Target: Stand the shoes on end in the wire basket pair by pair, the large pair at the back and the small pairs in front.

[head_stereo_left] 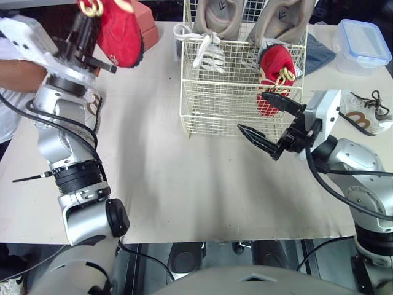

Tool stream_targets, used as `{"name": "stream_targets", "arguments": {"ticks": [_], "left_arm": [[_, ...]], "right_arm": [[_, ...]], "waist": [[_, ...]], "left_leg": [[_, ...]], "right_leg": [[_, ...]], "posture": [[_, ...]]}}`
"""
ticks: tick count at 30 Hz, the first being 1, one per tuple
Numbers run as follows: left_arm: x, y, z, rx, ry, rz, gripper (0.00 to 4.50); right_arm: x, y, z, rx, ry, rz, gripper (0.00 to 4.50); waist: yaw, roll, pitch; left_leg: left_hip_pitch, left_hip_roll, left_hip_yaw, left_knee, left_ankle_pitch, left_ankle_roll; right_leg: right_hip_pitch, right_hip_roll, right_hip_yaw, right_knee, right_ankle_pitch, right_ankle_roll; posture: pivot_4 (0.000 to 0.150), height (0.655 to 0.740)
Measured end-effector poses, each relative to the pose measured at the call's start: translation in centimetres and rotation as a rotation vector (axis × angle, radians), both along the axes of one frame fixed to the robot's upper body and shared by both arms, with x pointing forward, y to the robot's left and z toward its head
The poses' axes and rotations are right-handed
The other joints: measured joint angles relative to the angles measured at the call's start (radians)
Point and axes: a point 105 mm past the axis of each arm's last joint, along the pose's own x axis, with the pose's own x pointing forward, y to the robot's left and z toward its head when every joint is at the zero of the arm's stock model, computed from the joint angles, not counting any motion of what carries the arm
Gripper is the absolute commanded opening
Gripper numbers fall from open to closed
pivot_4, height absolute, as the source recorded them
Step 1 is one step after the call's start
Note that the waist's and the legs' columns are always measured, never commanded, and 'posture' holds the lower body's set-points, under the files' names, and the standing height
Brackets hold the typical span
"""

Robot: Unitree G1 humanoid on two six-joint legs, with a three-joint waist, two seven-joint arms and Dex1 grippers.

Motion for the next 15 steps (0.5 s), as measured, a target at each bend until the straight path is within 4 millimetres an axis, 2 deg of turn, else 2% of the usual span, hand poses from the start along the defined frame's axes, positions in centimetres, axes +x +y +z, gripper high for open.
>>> {"name": "stream_targets", "arguments": {"ticks": [3, 6, 7, 12, 15], "left_arm": [[0.0, -2.5, 0.6, 0.052, -0.058, -0.006, 0.05], [0.5, -5.3, 0.2, 0.093, -0.109, 0.017, 0.05], [0.5, -5.4, 0.2, 0.093, -0.11, 0.016, 0.05], [1.8, -8.4, -1.4, 0.132, -0.149, 0.055, 0.05], [2.1, -9.7, -2.2, 0.117, -0.181, 0.067, 0.05]], "right_arm": [[0.1, 0.1, 0.2, 0.01, -0.003, 0.003, 4.5], [0.2, 0.1, 0.2, 0.013, -0.001, 0.0, 4.5], [0.2, 0.1, 0.2, 0.013, -0.001, 0.0, 4.5], [0.3, -0.2, 0.3, 0.036, 0.0, -0.024, 4.5], [0.5, -0.8, 1.1, 0.085, -0.03, -0.059, 4.5]], "waist": [[-0.001, 0.0, 0.0], [-0.003, 0.0, 0.0], [-0.004, 0.0, 0.0], [-0.001, 0.0, 0.0], [-0.001, 0.0, 0.0]], "left_leg": [[0.0, -0.002, 0.0, 0.0, 0.0, 0.0], [0.001, -0.002, 0.001, -0.001, 0.0, 0.0], [0.001, -0.002, 0.001, -0.001, 0.0, 0.0], [0.0, -0.002, 0.001, 0.0, 0.0, 0.0], [0.0, -0.002, 0.001, -0.001, 0.0, 0.0]], "right_leg": [[0.0, 0.0, -0.001, 0.0, 0.0, 0.0], [0.0, 0.001, -0.003, 0.0, 0.0, 0.0], [0.0, 0.001, -0.003, 0.0, 0.0, 0.0], [0.0, 0.001, -0.004, 0.0, 0.0, 0.0], [0.0, 0.0, -0.005, -0.001, 0.0, 0.0]], "posture": [[0.15, 0.686], [0.15, 0.686], [0.15, 0.686], [0.15, 0.686], [0.15, 0.686]]}}
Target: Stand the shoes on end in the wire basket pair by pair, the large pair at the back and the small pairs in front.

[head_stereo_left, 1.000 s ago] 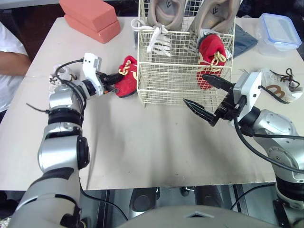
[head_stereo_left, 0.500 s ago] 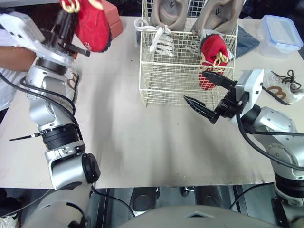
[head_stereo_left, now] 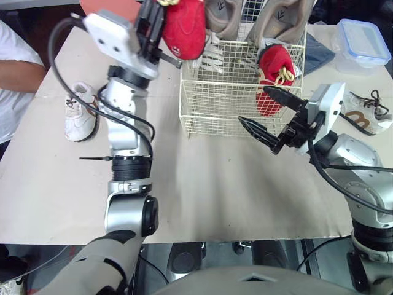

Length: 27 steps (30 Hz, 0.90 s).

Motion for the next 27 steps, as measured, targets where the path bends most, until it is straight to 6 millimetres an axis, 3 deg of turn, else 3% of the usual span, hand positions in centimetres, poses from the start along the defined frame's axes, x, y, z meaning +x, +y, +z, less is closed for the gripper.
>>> {"name": "stream_targets", "arguments": {"ticks": [2, 12, 27], "left_arm": [[0.2, -0.8, -0.9, 0.003, -0.033, 0.015, 0.05], [0.1, -2.5, -3.5, 0.143, -0.172, 0.095, 0.05], [0.4, -2.7, -6.0, 0.267, -0.227, 0.152, 0.05]], "right_arm": [[-0.2, -0.4, 0.8, 0.041, -0.044, -0.01, 4.5], [-0.9, -0.9, 1.0, 0.059, -0.066, -0.047, 4.5], [-1.2, -0.9, 1.6, 0.079, -0.074, -0.063, 4.5]], "waist": [[0.0, 0.0, 0.0], [0.003, 0.0, 0.0], [0.01, -0.001, -0.003]], "left_leg": [[0.0, 0.0, 0.0, 0.0, 0.0, 0.0], [-0.001, 0.0, -0.002, 0.0, 0.0, 0.0], [-0.001, 0.0, -0.004, 0.0, 0.0, 0.001]], "right_leg": [[0.0, 0.0, -0.001, 0.0, 0.0, 0.0], [0.0, -0.001, -0.002, 0.0, 0.0, 0.0], [0.002, -0.004, -0.005, 0.001, 0.0, 0.0]], "posture": [[0.15, 0.686], [0.15, 0.686], [0.15, 0.686]]}}
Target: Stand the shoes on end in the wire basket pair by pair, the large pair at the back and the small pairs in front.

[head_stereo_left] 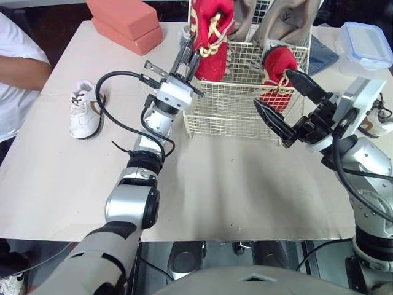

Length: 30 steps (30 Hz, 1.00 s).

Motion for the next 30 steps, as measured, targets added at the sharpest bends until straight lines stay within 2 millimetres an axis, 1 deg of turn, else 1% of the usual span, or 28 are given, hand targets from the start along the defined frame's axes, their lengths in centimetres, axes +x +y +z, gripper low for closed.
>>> {"name": "stream_targets", "arguments": {"ticks": [6, 10, 13, 17, 20, 21, 22, 25, 26, 27, 30], "left_arm": [[0.4, -0.2, -1.1, 0.0, 0.083, -0.03, 0.05], [0.6, 0.0, -1.8, -0.024, 0.161, -0.072, 0.05], [0.8, 0.1, -2.5, -0.026, 0.232, -0.105, 0.05], [1.0, 0.3, -3.2, -0.055, 0.339, -0.168, 0.05], [0.7, 0.1, -3.7, -0.043, 0.396, -0.221, 1.3], [0.5, 0.0, -3.8, -0.036, 0.402, -0.235, 1.59], [0.3, 0.0, -4.2, -0.031, 0.418, -0.246, 2.17], [0.2, -0.1, -4.6, -0.036, 0.444, -0.265, 3.49], [0.0, -0.1, -4.8, -0.038, 0.451, -0.271, 4.04], [-0.1, 0.0, -4.9, -0.04, 0.455, -0.276, 4.45], [-0.5, 0.2, -5.2, -0.054, 0.465, -0.274, 4.49]], "right_arm": [[0.0, -0.1, 0.0, -0.005, 0.0, -0.005, 4.5], [0.0, -0.1, 0.0, -0.006, 0.0, -0.006, 4.5], [0.1, -0.1, 0.0, -0.008, -0.001, -0.006, 4.5], [0.1, -0.1, 0.0, -0.011, -0.001, -0.006, 4.5], [0.1, -0.1, 0.0, -0.012, -0.002, -0.007, 4.5], [0.1, -0.1, 0.0, -0.012, -0.001, -0.007, 4.5], [0.1, -0.1, 0.0, -0.012, -0.001, -0.007, 4.5], [0.1, -0.1, 0.0, -0.013, -0.003, -0.006, 4.5], [0.1, -0.1, 0.1, -0.013, -0.004, -0.006, 4.5], [0.1, -0.1, 0.1, -0.014, -0.004, -0.006, 4.5], [0.1, -0.1, 0.0, -0.014, -0.003, -0.007, 4.5]], "waist": [[0.012, 0.0, -0.006], [0.012, 0.005, -0.018], [0.012, 0.009, -0.027], [0.012, 0.011, -0.029], [0.012, 0.015, -0.033], [0.012, 0.017, -0.034], [0.014, 0.018, -0.035], [0.015, 0.019, -0.036], [0.015, 0.019, -0.036], [0.015, 0.02, -0.036], [0.014, 0.02, -0.037]], "left_leg": [[0.001, 0.0, 0.0, 0.0, 0.0, 0.0], [0.002, 0.0, 0.0, 0.0, 0.0, 0.0], [0.006, 0.0, 0.0, 0.0, -0.001, 0.001], [0.016, 0.0, 0.0, -0.001, -0.003, 0.005], [0.016, 0.0, 0.0, -0.001, -0.004, 0.006], [0.016, 0.0, 0.0, -0.001, -0.004, 0.006], [0.016, 0.0, -0.001, -0.001, -0.004, 0.006], [0.017, 0.0, -0.002, -0.001, -0.004, 0.006], [0.017, 0.0, -0.002, -0.001, -0.004, 0.007], [0.017, 0.0, -0.003, -0.001, -0.004, 0.006], [0.017, 0.0, -0.003, -0.001, -0.004, 0.007]], "right_leg": [[0.001, -0.001, -0.001, 0.0, 0.0, 0.0], [0.002, 0.0, 0.0, 0.0, 0.0, 0.0], [0.005, 0.0, 0.0, 0.0, -0.001, 0.001], [0.014, 0.0, 0.0, -0.001, -0.003, 0.004], [0.015, 0.0, 0.0, -0.001, -0.003, 0.004], [0.015, -0.001, 0.0, -0.001, -0.003, 0.004], [0.016, -0.001, 0.0, -0.001, -0.003, 0.004], [0.016, -0.001, -0.002, -0.001, -0.003, 0.004], [0.016, -0.001, -0.002, -0.001, -0.003, 0.004], [0.016, -0.001, -0.002, -0.001, -0.003, 0.004], [0.016, -0.001, -0.002, -0.001, -0.003, 0.004]], "posture": [[0.15, 0.686], [0.15, 0.686], [0.15, 0.686], [0.15, 0.686], [0.15, 0.686], [0.15, 0.686], [0.15, 0.686], [0.15, 0.686], [0.15, 0.686], [0.15, 0.686], [0.15, 0.686]]}}
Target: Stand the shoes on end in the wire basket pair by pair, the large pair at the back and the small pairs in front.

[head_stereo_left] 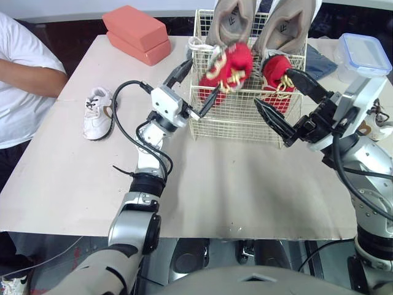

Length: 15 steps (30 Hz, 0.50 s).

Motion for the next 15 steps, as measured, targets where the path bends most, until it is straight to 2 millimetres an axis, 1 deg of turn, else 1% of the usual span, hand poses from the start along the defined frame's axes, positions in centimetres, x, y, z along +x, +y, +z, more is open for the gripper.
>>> {"name": "stream_targets", "arguments": {"ticks": [4, 6, 7, 8, 15], "left_arm": [[-1.0, 0.2, -1.0, -0.006, 0.024, 0.003, 4.49], [-1.3, 0.5, -1.8, -0.008, 0.067, 0.009, 4.49], [-1.3, 0.8, -2.9, 0.001, 0.121, 0.017, 4.49], [-1.5, 1.0, -3.1, -0.015, 0.129, 0.018, 4.49], [-2.4, 1.1, -2.2, -0.014, 0.194, -0.005, 4.49]], "right_arm": [[0.1, -0.1, -0.1, -0.001, 0.002, -0.004, 4.5], [0.1, -0.1, 0.0, -0.003, -0.002, -0.005, 4.5], [0.1, -0.1, 0.0, -0.003, -0.004, -0.004, 4.5], [0.1, -0.1, 0.0, -0.003, -0.004, -0.006, 4.5], [0.1, -0.4, -0.4, -0.018, 0.001, -0.013, 4.5]], "waist": [[-0.003, 0.001, 0.0], [-0.003, 0.001, 0.0], [-0.003, 0.001, 0.0], [-0.004, 0.0, 0.001], [-0.005, -0.001, 0.004]], "left_leg": [[0.0, 0.0, 0.0, 0.0, 0.0, 0.0], [0.0, 0.0, 0.0, 0.0, 0.0, 0.0], [0.0, 0.0, -0.001, -0.001, 0.0, 0.0], [-0.001, 0.001, -0.001, 0.0, 0.0, 0.0], [-0.003, 0.001, 0.0, -0.003, 0.0, 0.0]], "right_leg": [[0.0, 0.0, 0.0, 0.0, 0.0, 0.0], [0.0, 0.001, 0.0, 0.0, 0.0, 0.0], [-0.001, 0.001, 0.0, 0.0, 0.0, 0.0], [-0.002, 0.001, 0.0, 0.0, 0.0, 0.0], [-0.003, 0.001, 0.0, -0.003, 0.0, 0.0]], "posture": [[0.15, 0.686], [0.15, 0.686], [0.15, 0.686], [0.15, 0.686], [0.15, 0.686]]}}
